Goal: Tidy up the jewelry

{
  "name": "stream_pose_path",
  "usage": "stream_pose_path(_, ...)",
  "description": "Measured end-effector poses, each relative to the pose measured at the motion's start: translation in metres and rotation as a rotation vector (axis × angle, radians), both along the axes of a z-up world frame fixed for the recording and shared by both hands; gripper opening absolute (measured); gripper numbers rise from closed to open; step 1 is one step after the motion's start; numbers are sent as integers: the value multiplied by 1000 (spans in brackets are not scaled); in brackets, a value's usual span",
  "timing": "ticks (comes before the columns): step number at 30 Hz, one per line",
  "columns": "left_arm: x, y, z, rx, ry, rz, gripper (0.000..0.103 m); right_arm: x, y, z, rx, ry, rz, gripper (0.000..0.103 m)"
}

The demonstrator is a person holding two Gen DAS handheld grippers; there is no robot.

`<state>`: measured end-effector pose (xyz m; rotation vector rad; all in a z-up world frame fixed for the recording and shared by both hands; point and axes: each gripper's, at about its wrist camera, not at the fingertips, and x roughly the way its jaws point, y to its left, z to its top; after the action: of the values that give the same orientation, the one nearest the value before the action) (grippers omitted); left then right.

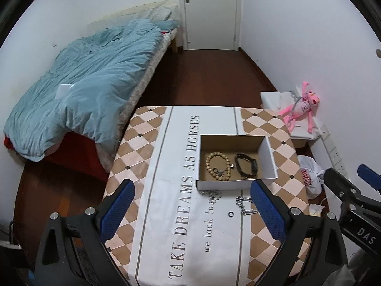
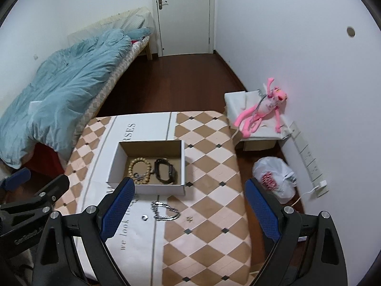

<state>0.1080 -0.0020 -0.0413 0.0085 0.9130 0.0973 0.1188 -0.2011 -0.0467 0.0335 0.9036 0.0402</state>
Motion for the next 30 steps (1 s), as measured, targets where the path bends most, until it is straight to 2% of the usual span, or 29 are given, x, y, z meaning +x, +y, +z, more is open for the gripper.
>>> stream_pose_path(5,-1,6,-30,14,22,32,99,8,-12,-44,42,88,-17,95)
stream_pose_path(9,-2,13,-75,20,78,59,99,14,-21,-102,66,167,-27,95)
stream_pose_path(13,-4,12,-121,33,148,54,99,12,-29,-170,145,241,-36,95)
stream_pose_path(16,-5,8,-148,59,187,42,99,8,-29,-203,150,249,-33,92)
stream_pose_path(18,-5,8,-160,64,203,38,99,8,-26,-216,141,235,-24,84)
stream_pose_path(23,-2,8,-178,70,216,30,99,12,-14,-229,59,166,-3,75)
stream_pose_path(26,-1,7,-183,68,224,24,99,17,-8,-229,22,137,8,74)
stream_pose_path(28,-1,5,-185,68,221,13,99,18,-3,-230,-5,112,21,66)
stream_pose_path(30,0,1,-187,74,218,3,99,18,3,-228,-48,91,28,38)
